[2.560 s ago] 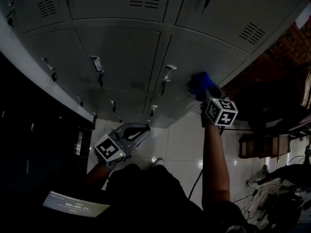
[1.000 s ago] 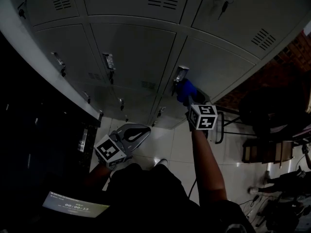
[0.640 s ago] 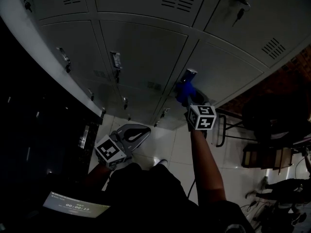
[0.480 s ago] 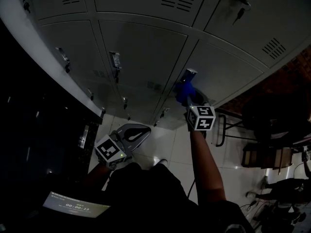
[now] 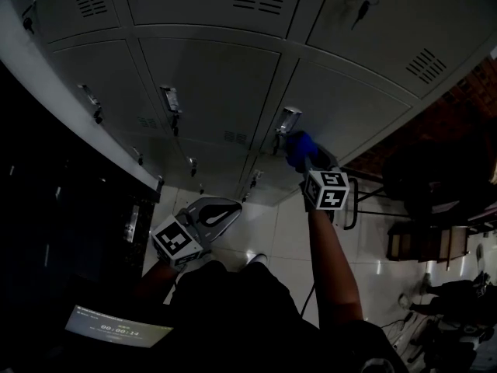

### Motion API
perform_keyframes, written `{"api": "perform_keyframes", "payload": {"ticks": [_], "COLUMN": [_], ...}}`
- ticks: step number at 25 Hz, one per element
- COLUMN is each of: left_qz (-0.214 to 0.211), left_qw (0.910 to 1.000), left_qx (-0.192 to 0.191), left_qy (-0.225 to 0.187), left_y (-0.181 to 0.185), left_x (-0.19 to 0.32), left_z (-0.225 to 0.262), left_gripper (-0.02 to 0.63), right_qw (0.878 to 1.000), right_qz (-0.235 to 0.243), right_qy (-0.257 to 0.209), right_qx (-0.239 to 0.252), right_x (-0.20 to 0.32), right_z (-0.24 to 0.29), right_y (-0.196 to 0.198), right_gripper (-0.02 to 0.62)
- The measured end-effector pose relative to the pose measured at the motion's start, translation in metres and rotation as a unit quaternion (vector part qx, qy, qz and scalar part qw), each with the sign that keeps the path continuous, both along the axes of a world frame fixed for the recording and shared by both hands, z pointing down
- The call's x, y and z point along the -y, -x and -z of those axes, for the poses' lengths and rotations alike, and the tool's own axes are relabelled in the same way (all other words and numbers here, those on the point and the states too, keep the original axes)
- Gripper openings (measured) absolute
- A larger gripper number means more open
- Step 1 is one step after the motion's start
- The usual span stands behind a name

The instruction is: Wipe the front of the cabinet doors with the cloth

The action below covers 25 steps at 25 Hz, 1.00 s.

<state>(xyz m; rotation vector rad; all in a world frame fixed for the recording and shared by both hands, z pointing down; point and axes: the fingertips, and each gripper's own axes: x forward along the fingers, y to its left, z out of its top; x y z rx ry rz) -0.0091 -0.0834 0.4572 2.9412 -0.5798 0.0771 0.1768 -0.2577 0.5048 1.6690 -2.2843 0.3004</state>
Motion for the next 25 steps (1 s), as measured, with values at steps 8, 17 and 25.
{"api": "perform_keyframes", "payload": {"ticks": [8, 17, 25], "left_qz": [-0.019, -0.033, -0.031], "left_qw": [0.9998, 0.9995, 0.9995], "left_qx": [-0.004, 0.005, 0.007], "left_qy": [-0.001, 0.001, 0.002], "left_y": [-0.021, -0.038, -0.037], "left_x": [-0.002, -0.008, -0.013], "left_z": [0.001, -0.002, -0.007], "left_gripper": [0.0, 0.001, 0.001], "right_qw": [0.998, 0.993, 0.987], "right_qz": [-0.06, -0.119, -0.161], "right_qy": [0.01, 0.018, 0.021], "right_qx": [0.0, -0.01, -0.008], "right_x": [-0.013, -0.027, -0.037], "right_z": [-0.006, -0.014, -0.02], "right_y": [-0.074, -0.143, -0.177], "right_gripper": [0.069, 0.069, 0.069]}}
